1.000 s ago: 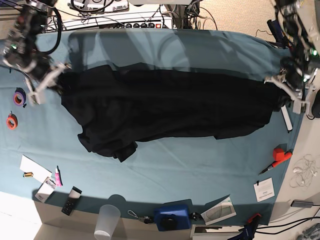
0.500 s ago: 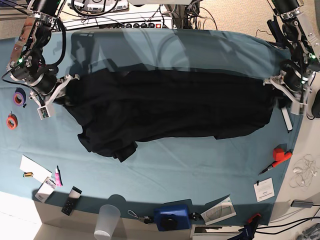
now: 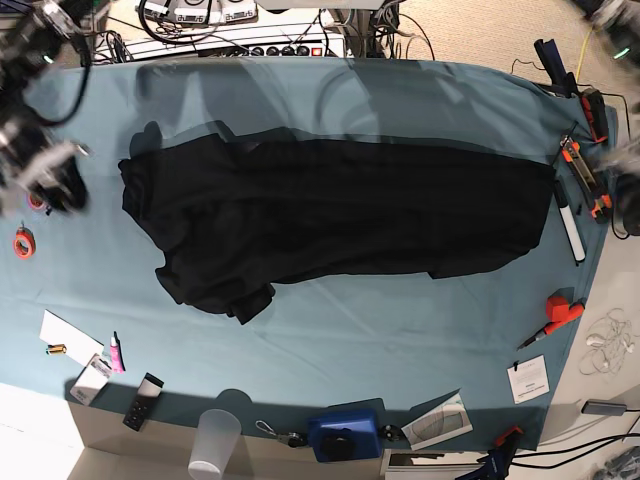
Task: Layout the t-shirt on the table in an organized manner, then fold the t-shirt properly
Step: 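Regrasp the shirt corners with both grippers at opposite ends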
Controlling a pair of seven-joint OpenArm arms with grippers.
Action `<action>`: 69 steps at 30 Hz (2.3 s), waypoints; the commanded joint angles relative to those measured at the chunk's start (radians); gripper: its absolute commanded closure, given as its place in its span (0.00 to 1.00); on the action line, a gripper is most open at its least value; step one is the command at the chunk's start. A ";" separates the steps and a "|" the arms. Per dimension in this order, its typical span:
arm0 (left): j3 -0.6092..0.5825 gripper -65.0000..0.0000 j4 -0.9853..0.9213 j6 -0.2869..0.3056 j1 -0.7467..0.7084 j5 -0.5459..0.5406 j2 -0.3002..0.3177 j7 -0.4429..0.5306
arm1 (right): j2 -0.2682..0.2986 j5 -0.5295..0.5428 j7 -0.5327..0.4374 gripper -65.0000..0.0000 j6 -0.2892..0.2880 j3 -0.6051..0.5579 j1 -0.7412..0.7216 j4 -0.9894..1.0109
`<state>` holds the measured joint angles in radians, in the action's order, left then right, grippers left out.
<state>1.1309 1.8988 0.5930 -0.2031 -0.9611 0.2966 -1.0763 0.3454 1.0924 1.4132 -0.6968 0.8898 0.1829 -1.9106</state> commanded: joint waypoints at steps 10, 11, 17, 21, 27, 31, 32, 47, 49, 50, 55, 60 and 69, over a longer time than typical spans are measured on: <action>0.072 0.47 0.015 0.089 -0.225 -0.140 -0.013 -0.023 | -0.092 -0.120 -0.164 0.72 -0.001 0.030 0.133 0.020; 0.072 0.47 0.015 0.089 -0.233 -0.140 -0.024 -0.024 | -0.096 -0.128 -0.177 0.72 -0.001 0.022 0.133 0.042; 0.072 0.47 -0.011 0.090 -0.237 -0.132 -0.050 -0.024 | -0.096 -0.179 -0.269 0.72 -0.001 -0.094 0.127 0.209; 0.072 0.47 -0.013 0.090 -0.237 -0.132 -0.050 -0.023 | -0.096 -0.177 -0.252 0.71 -0.001 -0.167 0.105 0.276; 0.072 0.47 -0.013 0.090 -0.237 -0.132 -0.050 -0.023 | -0.096 -0.121 -0.195 0.64 -0.001 -0.228 0.102 0.281; 0.072 0.47 -0.013 0.089 -0.237 -0.133 -0.050 -0.014 | -0.097 -0.091 -0.280 0.64 -0.001 -0.227 0.102 0.281; 0.072 0.47 -0.013 0.089 -0.237 -0.133 -0.050 -0.013 | -0.097 -0.092 -0.311 0.64 -0.001 -0.227 0.102 0.281; -0.118 0.47 -0.013 0.090 -0.237 -0.132 -0.049 0.000 | -0.104 -0.196 -0.365 0.64 0.022 -0.227 0.006 0.301; -0.213 0.47 -0.013 0.089 -0.229 -0.117 -0.043 0.001 | -0.104 -0.201 -0.359 0.64 0.023 -0.227 0.005 0.301; -0.253 0.47 -0.013 0.082 -0.222 -0.083 -0.041 0.009 | -0.104 -0.201 -0.358 0.64 0.023 -0.227 0.005 0.301; -0.378 0.47 -0.014 -0.067 -0.192 0.135 -0.042 0.157 | -0.103 -0.204 -0.336 0.64 0.022 -0.227 0.005 0.301; -0.405 0.47 -0.057 -0.164 -0.134 0.225 -0.045 0.172 | -0.101 -0.204 -0.337 0.64 0.022 -0.227 0.005 0.301; -0.405 0.47 -0.308 -0.143 -0.013 0.243 -0.045 0.094 | -0.101 -0.203 -0.337 0.64 0.021 -0.227 0.005 0.301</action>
<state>0.7258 1.5845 0.4541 -0.2115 -0.7261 0.2420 -0.9569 0.2272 0.8642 1.0985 -0.6735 0.6579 0.1967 -1.5959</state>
